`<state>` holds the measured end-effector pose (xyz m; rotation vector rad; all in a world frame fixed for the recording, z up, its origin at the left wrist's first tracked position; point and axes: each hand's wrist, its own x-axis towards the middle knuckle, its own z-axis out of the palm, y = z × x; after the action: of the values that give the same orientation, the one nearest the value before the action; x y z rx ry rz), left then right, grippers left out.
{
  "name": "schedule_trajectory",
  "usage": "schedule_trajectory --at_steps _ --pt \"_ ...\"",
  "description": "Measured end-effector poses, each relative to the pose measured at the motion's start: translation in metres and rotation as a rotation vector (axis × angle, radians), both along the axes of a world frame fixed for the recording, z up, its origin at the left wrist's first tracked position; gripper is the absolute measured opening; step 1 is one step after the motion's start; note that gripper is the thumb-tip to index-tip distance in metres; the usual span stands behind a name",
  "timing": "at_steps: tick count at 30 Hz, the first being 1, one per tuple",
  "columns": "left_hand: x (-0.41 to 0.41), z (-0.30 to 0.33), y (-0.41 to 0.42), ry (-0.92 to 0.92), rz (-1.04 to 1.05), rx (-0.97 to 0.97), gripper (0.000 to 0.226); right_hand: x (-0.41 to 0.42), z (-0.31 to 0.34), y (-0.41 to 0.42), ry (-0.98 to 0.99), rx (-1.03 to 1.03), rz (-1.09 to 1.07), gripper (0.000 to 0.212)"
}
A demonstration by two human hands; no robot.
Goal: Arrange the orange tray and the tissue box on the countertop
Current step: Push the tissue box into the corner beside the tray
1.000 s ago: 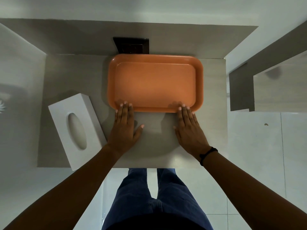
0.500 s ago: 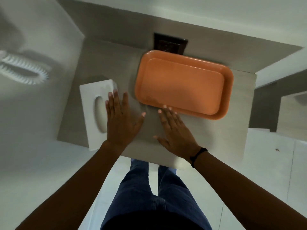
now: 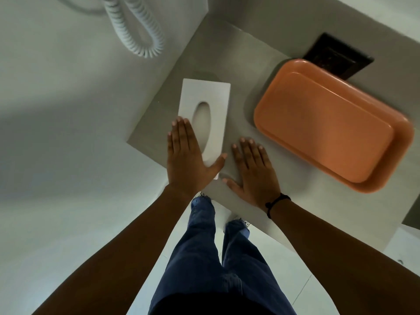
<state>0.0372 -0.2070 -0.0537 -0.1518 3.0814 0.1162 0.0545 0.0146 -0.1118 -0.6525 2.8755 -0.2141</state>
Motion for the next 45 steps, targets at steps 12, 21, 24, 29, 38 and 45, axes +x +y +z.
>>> schedule_trajectory --at_steps 12,21,24,29,38,45 --pt "-0.037 0.0 -0.015 -0.01 -0.134 -0.024 0.133 0.004 -0.011 0.002 0.051 -0.017 -0.029 0.1" --pt "-0.122 0.003 -0.032 0.008 -0.294 -0.026 0.128 0.005 -0.013 0.001 0.07 -0.062 -0.06 0.097" --pt "-0.148 0.004 -0.037 0.004 -0.33 -0.023 0.127 0.004 -0.013 0.001 0.066 -0.088 -0.062 0.097" --pt "-0.182 0.007 -0.043 -0.007 -0.373 -0.014 0.129 0.004 -0.012 0.001 0.068 -0.121 -0.063 0.097" --pt "-0.199 0.013 -0.046 -0.042 -0.38 -0.012 0.133 0.002 -0.004 -0.001 0.044 -0.162 -0.058 0.096" --pt "-0.138 0.016 -0.057 0.168 -0.262 0.148 0.121 -0.07 0.052 -0.061 -0.187 -0.925 -0.466 0.062"
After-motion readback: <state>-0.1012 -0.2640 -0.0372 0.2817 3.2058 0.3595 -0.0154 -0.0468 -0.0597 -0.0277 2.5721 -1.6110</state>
